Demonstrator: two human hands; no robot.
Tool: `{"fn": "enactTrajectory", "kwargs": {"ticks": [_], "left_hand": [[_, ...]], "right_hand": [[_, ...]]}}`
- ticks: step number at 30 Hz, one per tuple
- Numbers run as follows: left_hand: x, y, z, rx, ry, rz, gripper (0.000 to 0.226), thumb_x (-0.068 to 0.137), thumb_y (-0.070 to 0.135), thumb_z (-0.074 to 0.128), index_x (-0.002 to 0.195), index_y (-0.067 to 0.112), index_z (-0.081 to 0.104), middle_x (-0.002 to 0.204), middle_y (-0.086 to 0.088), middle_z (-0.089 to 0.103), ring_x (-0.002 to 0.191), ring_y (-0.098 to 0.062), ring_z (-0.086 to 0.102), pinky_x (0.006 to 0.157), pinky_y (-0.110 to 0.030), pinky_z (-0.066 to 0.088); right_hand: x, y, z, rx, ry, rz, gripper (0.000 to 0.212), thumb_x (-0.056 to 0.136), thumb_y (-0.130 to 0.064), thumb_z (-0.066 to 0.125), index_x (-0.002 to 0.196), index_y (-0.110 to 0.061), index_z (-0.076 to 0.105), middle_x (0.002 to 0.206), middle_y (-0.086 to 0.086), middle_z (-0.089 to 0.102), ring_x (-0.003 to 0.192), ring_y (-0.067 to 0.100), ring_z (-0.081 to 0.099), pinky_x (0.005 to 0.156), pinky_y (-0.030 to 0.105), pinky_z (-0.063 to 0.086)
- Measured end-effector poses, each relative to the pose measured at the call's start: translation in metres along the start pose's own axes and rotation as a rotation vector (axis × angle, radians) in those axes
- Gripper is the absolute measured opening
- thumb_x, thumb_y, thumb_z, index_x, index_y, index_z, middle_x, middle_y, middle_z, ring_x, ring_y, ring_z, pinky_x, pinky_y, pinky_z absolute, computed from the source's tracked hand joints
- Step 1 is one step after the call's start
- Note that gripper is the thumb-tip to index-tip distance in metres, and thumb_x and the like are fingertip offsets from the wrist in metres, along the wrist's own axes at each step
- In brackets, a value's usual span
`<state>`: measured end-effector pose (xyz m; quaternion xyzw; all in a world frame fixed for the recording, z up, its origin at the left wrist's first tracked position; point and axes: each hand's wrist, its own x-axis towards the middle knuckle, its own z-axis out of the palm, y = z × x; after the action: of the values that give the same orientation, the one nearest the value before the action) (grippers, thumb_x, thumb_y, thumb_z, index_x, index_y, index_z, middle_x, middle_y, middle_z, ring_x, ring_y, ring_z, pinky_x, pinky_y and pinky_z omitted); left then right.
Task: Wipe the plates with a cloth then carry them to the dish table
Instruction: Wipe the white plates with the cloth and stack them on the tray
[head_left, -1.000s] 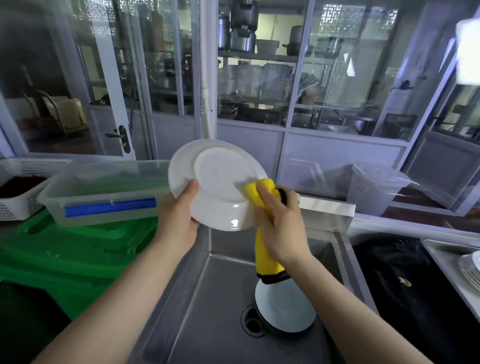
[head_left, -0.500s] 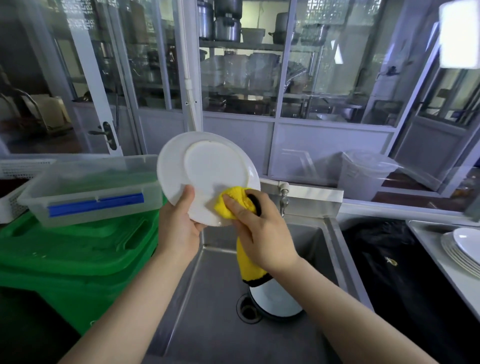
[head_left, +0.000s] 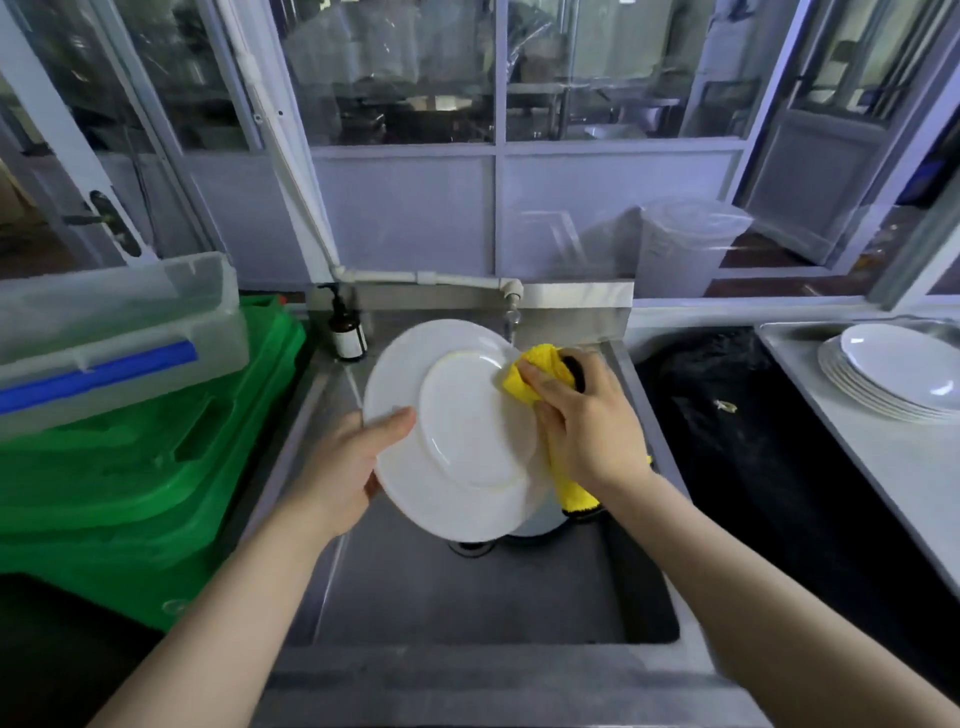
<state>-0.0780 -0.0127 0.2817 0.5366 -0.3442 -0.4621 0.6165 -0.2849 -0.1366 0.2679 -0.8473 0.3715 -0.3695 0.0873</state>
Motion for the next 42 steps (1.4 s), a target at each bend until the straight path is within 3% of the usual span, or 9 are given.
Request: {"fn": "enactTrajectory", "kwargs": {"ticks": [6, 13, 16, 20, 24, 27, 33, 38, 42], "left_hand": [[-0.004, -0.047, 0.042, 0.248, -0.129, -0.112, 0.028, 0.073, 0.039, 0.066, 0.092, 0.021, 0.076, 0.095, -0.003, 0.076, 0.088, -0.018, 0.072, 0.064, -0.02, 0.054], [0.005, -0.079, 0.073, 0.306, -0.134, -0.195, 0.048, 0.063, 0.057, 0.069, 0.096, 0.023, 0.075, 0.099, -0.006, 0.075, 0.094, -0.024, 0.071, 0.088, -0.047, 0.054], [0.007, -0.09, 0.086, 0.311, -0.147, -0.208, 0.053, 0.063, 0.057, 0.068, 0.101, 0.02, 0.073, 0.099, -0.007, 0.075, 0.092, -0.023, 0.072, 0.085, -0.045, 0.055], [0.005, -0.099, 0.099, 0.333, -0.16, -0.202, 0.037, 0.072, 0.048, 0.064, 0.096, 0.02, 0.072, 0.091, -0.003, 0.076, 0.084, -0.018, 0.073, 0.06, -0.024, 0.056], [0.003, -0.099, 0.095, 0.349, -0.189, -0.212, 0.032, 0.075, 0.045, 0.063, 0.094, 0.021, 0.074, 0.095, -0.004, 0.076, 0.088, -0.019, 0.072, 0.073, -0.033, 0.055], [0.002, -0.095, 0.085, 0.352, -0.223, -0.2, 0.029, 0.076, 0.044, 0.062, 0.094, 0.024, 0.075, 0.096, -0.003, 0.076, 0.089, -0.017, 0.072, 0.069, -0.027, 0.054], [0.003, -0.077, 0.063, 0.339, -0.214, -0.153, 0.04, 0.067, 0.046, 0.067, 0.095, 0.019, 0.073, 0.093, -0.002, 0.076, 0.087, -0.016, 0.072, 0.07, -0.03, 0.053], [0.0, -0.064, 0.056, 0.454, -0.265, -0.075, 0.035, 0.072, 0.041, 0.06, 0.085, 0.011, 0.072, 0.081, -0.002, 0.076, 0.075, -0.013, 0.071, 0.061, -0.018, 0.051], [-0.001, -0.062, 0.056, 0.678, -0.367, -0.069, 0.056, 0.069, 0.049, 0.061, 0.066, -0.007, 0.06, 0.061, -0.005, 0.057, 0.061, -0.019, 0.052, 0.058, -0.026, 0.037]], "right_hand": [[-0.05, 0.05, -0.012, -0.057, -0.052, 0.142, 0.037, 0.091, -0.014, 0.063, 0.125, -0.028, 0.064, 0.128, 0.017, 0.052, 0.108, 0.043, 0.052, 0.071, 0.046, 0.053], [-0.129, 0.118, -0.045, -0.052, -0.391, 0.246, 0.038, 0.094, -0.025, 0.059, 0.131, -0.032, 0.058, 0.133, 0.005, 0.046, 0.112, 0.027, 0.053, 0.083, 0.026, 0.041], [-0.158, 0.139, -0.05, -0.092, -0.584, 0.296, 0.039, 0.094, -0.03, 0.057, 0.132, -0.042, 0.054, 0.132, -0.003, 0.042, 0.112, 0.02, 0.05, 0.083, 0.023, 0.039], [-0.186, 0.149, -0.039, -0.172, -0.78, 0.336, 0.04, 0.096, -0.034, 0.052, 0.133, -0.048, 0.046, 0.136, -0.004, 0.037, 0.12, 0.022, 0.044, 0.091, 0.037, 0.045], [-0.205, 0.149, -0.021, -0.283, -0.896, 0.371, 0.043, 0.096, -0.035, 0.05, 0.135, -0.048, 0.04, 0.138, -0.002, 0.037, 0.12, 0.026, 0.042, 0.088, 0.039, 0.048], [-0.21, 0.148, -0.013, -0.352, -0.926, 0.393, 0.043, 0.097, -0.036, 0.048, 0.137, -0.045, 0.039, 0.146, -0.003, 0.032, 0.126, 0.028, 0.038, 0.092, 0.038, 0.046], [-0.188, 0.115, -0.013, -0.359, -0.725, 0.499, 0.041, 0.097, -0.041, 0.046, 0.138, -0.039, 0.046, 0.147, -0.005, 0.04, 0.126, 0.026, 0.045, 0.099, 0.035, 0.04], [-0.142, 0.069, -0.015, 0.287, -0.347, 0.909, 0.036, 0.095, -0.041, 0.05, 0.113, -0.016, 0.067, 0.091, -0.003, 0.074, 0.075, 0.019, 0.069, 0.064, 0.029, 0.054], [-0.121, 0.039, -0.014, 0.85, -0.291, 1.184, 0.05, 0.092, -0.064, 0.036, 0.109, -0.025, 0.061, 0.089, 0.001, 0.076, 0.071, 0.024, 0.072, 0.048, 0.02, 0.043]]}}
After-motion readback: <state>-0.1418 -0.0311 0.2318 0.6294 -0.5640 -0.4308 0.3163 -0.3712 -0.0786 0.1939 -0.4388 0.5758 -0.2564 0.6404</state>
